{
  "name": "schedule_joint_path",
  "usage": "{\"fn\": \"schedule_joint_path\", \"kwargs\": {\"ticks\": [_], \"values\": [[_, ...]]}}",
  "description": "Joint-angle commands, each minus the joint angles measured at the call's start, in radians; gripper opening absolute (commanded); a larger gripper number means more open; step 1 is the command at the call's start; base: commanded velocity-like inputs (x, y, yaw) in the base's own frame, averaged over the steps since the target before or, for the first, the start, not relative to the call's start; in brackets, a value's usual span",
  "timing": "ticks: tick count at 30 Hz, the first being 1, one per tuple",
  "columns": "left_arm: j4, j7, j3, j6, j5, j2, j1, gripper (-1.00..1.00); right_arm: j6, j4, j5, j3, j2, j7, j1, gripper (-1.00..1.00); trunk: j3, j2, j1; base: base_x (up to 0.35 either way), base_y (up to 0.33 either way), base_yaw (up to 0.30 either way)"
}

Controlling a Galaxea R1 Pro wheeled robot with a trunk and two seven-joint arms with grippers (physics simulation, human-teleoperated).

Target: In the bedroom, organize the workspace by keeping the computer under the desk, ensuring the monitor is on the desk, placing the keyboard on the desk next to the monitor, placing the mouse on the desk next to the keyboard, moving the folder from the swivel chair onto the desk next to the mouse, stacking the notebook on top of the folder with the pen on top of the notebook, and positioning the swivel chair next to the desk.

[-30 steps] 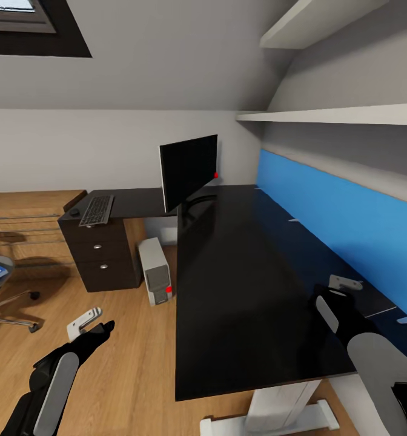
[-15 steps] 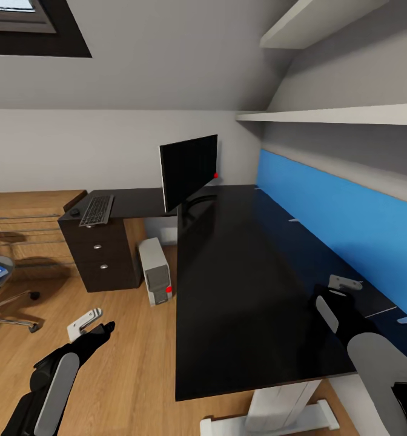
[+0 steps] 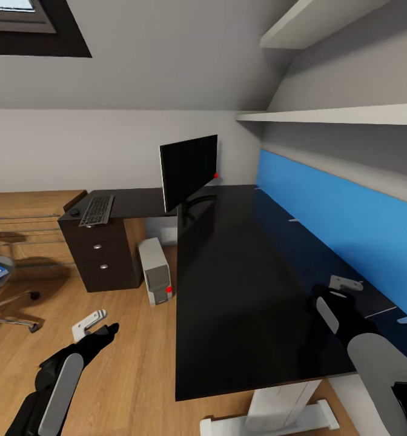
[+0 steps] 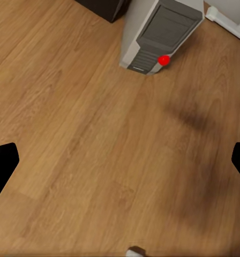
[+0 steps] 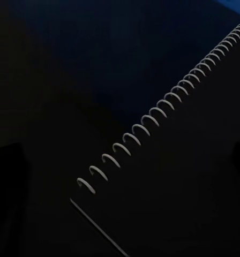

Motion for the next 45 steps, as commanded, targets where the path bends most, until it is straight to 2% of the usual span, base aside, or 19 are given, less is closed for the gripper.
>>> {"fn": "schedule_joint_path", "kwargs": {"ticks": [1,5,22,45], "values": [[-0.001,0.009,-0.002,0.003,0.010,0.000,-0.001,1.00,0.009,0.043,-0.010,0.000,0.000,-0.003,0.000,1.00,-0.001,0.000,0.000,0.000,0.000,0.000],[-0.001,0.009,-0.012,0.000,0.008,0.000,-0.001,1.00,-0.021,0.042,-0.010,-0.001,-0.002,-0.005,0.000,1.00,-0.001,0.000,0.000,0.048,-0.022,0.000],[0.019,0.008,-0.017,0.002,0.007,0.000,-0.001,1.00,-0.025,0.041,-0.010,-0.002,-0.003,-0.005,0.000,1.00,-0.001,0.000,0.000,0.020,-0.009,0.000],[0.019,0.009,-0.018,0.002,0.007,0.000,-0.001,1.00,-0.026,0.041,-0.011,-0.002,-0.003,-0.006,0.000,1.00,0.071,0.161,-0.088,0.000,0.000,0.000]]}}
